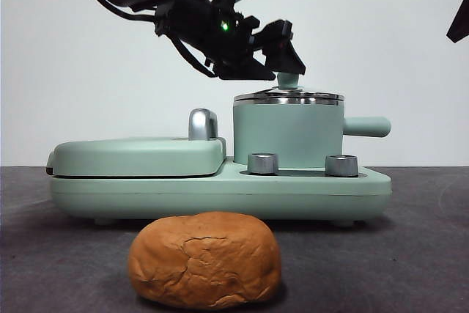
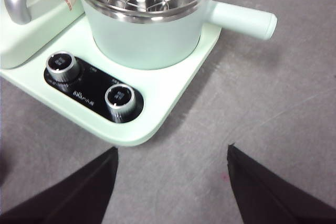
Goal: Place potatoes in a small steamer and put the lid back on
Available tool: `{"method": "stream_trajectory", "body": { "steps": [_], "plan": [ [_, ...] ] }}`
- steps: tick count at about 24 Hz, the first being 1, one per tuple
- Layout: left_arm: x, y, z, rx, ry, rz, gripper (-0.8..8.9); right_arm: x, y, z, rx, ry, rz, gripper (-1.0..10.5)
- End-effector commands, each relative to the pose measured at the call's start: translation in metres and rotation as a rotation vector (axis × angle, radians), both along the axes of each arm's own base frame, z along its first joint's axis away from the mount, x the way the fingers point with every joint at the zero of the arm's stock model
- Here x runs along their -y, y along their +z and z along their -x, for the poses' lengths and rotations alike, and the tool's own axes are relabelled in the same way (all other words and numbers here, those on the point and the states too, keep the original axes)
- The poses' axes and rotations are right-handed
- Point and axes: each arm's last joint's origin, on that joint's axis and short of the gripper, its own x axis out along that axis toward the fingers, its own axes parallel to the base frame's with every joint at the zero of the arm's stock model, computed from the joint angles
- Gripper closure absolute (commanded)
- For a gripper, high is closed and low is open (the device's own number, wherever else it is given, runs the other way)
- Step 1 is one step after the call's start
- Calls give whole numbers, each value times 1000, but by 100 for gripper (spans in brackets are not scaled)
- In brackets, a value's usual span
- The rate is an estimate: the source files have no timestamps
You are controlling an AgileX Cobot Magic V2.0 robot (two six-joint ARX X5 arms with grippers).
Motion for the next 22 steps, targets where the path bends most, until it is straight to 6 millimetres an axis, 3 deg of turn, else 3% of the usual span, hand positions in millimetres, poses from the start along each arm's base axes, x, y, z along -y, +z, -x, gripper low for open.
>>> {"method": "stream_trajectory", "body": {
  "steps": [1,4,8,10,16,22],
  "plan": [
    [9,-7,-5,22,-13,-4,471,-1,6,-1,26,3,-6,615],
    [10,-9,-5,19,-14,-6,479,-1,6,-1,26,3,-6,615],
    [10,-9,-5,18,-15,-7,699,-1,6,-1,26,3,-6,615],
    [10,-9,-5,18,-15,-7,760,-1,6,-1,26,3,-6,615],
    [11,-3,-6,35,-14,5,800,-1,6,-1,26,3,-6,615],
    [7,32,-1,103,-13,51,799,-1,6,-1,25,3,-7,615]
  ]
}}
